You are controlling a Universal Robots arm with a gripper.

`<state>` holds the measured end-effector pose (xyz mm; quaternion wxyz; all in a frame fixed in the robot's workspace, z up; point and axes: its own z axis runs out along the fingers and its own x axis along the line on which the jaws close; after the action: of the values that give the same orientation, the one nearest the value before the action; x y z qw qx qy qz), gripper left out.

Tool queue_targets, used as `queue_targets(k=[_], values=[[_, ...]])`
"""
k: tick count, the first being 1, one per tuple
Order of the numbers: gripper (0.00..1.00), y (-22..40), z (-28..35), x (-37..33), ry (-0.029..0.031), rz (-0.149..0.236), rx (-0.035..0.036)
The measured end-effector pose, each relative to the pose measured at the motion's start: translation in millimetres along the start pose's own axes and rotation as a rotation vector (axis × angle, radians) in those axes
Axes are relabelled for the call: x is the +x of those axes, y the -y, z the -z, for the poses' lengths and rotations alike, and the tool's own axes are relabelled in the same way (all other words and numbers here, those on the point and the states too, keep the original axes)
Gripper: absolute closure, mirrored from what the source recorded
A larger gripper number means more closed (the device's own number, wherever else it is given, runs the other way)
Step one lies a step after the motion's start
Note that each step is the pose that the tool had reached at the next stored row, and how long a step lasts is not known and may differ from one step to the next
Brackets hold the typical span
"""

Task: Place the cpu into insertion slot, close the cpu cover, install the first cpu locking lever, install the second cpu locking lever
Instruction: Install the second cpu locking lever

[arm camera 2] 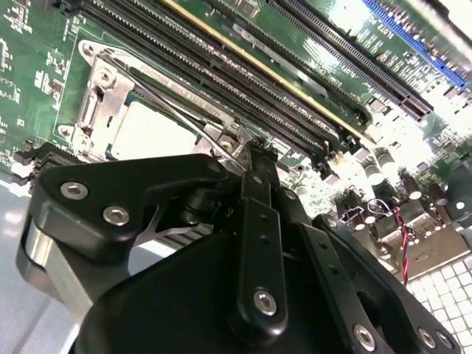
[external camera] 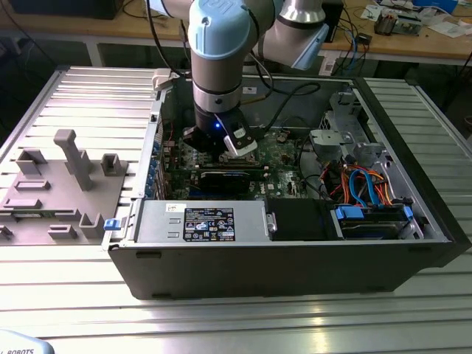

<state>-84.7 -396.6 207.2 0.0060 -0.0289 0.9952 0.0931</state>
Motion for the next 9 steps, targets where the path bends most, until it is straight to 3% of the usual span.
queue_targets(k=[3, 5, 7, 9], values=[[0.89, -0.7, 4.2, -0.1, -0.0003, 0.002, 0.0004], [0.89, -3.0, 16.4, -0.4, -0.0003, 0.002, 0.0014], [0.89, -6.2, 32.6, -0.6, -0.0003, 0.002, 0.0020], [0.89, -7.8, 41.1, -0.7, -0.0003, 0.002, 0.0019]])
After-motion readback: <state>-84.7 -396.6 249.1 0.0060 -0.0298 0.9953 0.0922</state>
